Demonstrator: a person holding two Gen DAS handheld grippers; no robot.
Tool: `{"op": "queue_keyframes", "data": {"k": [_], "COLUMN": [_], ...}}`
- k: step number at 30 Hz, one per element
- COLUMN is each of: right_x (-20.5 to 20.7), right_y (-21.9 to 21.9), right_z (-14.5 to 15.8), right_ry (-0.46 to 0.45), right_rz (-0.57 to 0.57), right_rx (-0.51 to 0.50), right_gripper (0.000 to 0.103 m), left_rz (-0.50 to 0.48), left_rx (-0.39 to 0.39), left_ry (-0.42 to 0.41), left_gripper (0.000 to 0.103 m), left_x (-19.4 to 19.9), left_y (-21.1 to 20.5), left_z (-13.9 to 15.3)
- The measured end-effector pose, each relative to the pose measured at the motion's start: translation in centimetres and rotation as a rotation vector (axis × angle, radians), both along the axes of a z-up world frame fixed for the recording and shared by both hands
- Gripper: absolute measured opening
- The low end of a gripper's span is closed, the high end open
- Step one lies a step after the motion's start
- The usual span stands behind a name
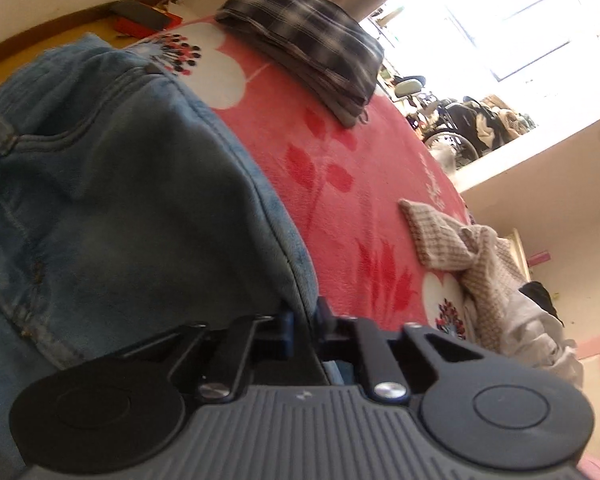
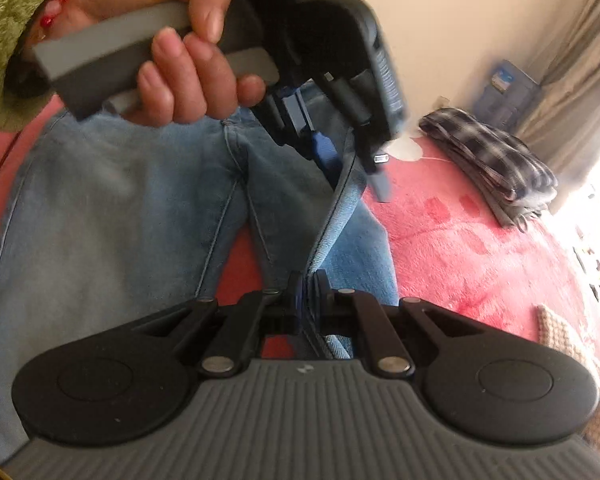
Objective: Fold clothes
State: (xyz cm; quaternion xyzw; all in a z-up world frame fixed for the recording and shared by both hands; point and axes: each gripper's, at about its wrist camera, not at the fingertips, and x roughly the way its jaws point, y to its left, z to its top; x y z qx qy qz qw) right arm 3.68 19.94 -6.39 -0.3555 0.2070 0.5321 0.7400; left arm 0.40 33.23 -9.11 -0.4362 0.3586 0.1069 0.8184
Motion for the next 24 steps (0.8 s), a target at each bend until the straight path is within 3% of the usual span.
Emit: {"op": "queue_keyframes", "data": {"k": [5,7,8,12,16,19,22,24], "right_x": [0.3,0.8,1.2,5.4,10.5,13.7,16.1,17.6], "right_y": [-3.6,-6.4,-8.1,-15.8,-24.4,-28.7,-30.7,-31.2], "right_z": [2.5,3.6,4.1,5.2,5.4,5.9,5.8,4.8], "right_ry": [0.147,0.246,0.297,0.490,0.626,0.695,0.743,0.781], "right_rz": [-0.207,-0.326,-0.394,-0.745,-1.117,-1.310,-1.430,-1.492], "right_rx": [0.166,0.262,0.310,0.524,0.715,0.765,0.734,0.716], "right_gripper": [0.011,0.030,0.033,0.049,0.054,0.061,0.069,0.070], "left_rz": [0.016,0.014,0.014,0.008,0.009,0.003,-0.005,-0.009], "left_rx": [-0.001,0.003,0.008,0.034,0.046,0.062,0.078,0.086], "left_ry": [-0.019,-0.028,-0.032,-0.048,-0.057,-0.055,-0.060,-0.064], "left_gripper": [0.005,0.005,0.005,0.006,0.007,0.007,0.007,0.007], "left_x": [-2.0,-2.6,-3.0,-4.2,-5.0,-5.2,-5.3,-5.2], "left_y": [0.2,0.2,0.1,-0.5,-1.0,-1.1,-1.2,-1.3], "left_z": [-0.3,-0.4,-0.4,-0.6,-0.9,-1.1,-1.1,-1.0]}}
